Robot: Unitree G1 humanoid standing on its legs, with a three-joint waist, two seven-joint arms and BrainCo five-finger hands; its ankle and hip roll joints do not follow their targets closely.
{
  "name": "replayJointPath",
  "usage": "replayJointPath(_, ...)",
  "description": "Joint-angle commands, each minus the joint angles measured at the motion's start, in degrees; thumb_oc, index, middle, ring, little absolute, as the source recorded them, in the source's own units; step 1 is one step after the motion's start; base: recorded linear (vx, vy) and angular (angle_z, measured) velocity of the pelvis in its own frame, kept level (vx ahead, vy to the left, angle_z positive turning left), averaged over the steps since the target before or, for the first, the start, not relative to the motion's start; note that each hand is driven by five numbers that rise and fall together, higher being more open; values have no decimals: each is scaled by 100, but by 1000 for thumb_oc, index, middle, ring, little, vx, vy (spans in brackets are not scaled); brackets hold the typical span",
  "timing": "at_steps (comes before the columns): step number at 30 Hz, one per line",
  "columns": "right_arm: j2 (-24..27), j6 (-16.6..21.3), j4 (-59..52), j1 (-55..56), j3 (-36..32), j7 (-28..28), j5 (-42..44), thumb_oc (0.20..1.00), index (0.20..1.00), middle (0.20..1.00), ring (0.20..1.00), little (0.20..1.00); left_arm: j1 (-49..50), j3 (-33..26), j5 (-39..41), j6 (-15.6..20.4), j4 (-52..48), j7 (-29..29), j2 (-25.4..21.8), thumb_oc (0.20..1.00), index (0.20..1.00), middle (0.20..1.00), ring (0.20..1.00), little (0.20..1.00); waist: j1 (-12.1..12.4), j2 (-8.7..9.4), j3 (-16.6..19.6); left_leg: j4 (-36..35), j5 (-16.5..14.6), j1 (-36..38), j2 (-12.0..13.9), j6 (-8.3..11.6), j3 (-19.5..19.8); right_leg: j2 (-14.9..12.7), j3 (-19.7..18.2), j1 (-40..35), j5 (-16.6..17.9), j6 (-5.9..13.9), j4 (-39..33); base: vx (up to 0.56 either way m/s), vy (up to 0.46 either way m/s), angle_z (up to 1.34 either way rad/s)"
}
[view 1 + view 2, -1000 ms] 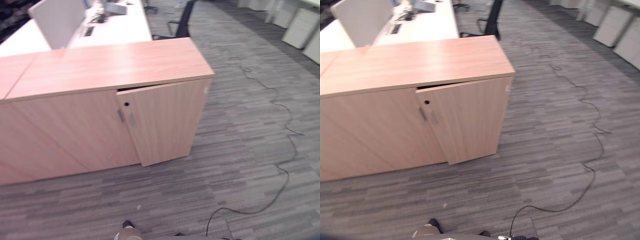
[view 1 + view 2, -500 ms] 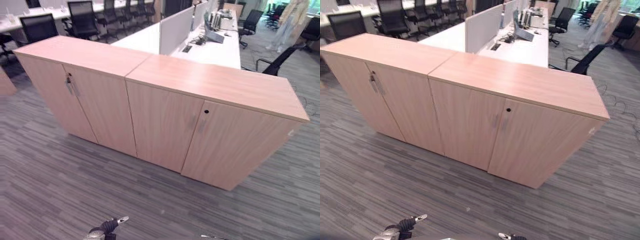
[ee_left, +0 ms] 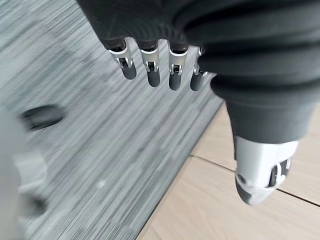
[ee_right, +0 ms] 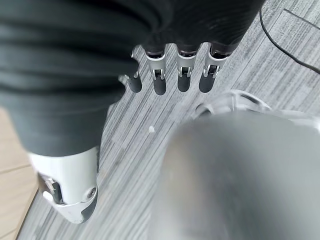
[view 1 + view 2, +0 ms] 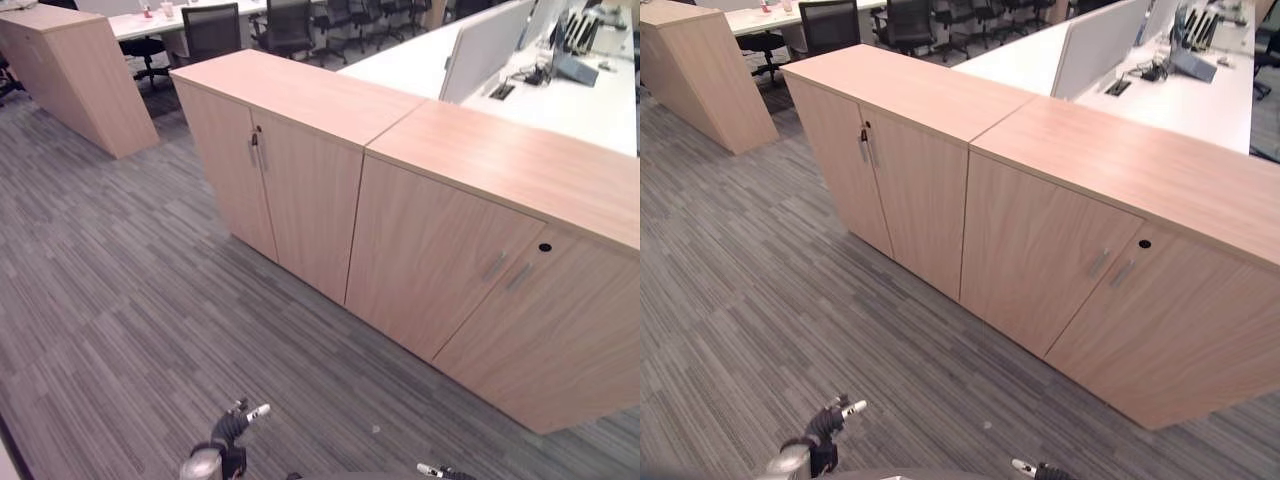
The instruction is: Put the empty folder in the office cabinet
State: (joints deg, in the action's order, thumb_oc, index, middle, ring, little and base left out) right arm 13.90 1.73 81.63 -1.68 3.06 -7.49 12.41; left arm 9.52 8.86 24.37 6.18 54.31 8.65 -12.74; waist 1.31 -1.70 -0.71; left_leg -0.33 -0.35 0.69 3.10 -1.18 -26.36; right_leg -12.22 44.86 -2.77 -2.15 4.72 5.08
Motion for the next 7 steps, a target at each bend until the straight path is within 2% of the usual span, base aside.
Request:
replayJointPath(1,20,-78,614,-89,-122,-22,149,1000,1000,1000,1000,1000,-213,-154,511,-34,-54,388,143,1000,1000,1000,1000,1000,68,31,144,-289,483,-266,340,414,-344,222,134,-351,-46,167,-580,15,-26,-19)
replayJointPath(7,112,-206,735,-64,-128,-35,-72,1000,1000,1000,1000,1000,56,-11,481,-220,-479,604,140,1000,1000,1000,1000,1000,65,-22,212,-288,541,-262,461,476,-526,390,-9,-394,-82,86,-736,19,-35,-21)
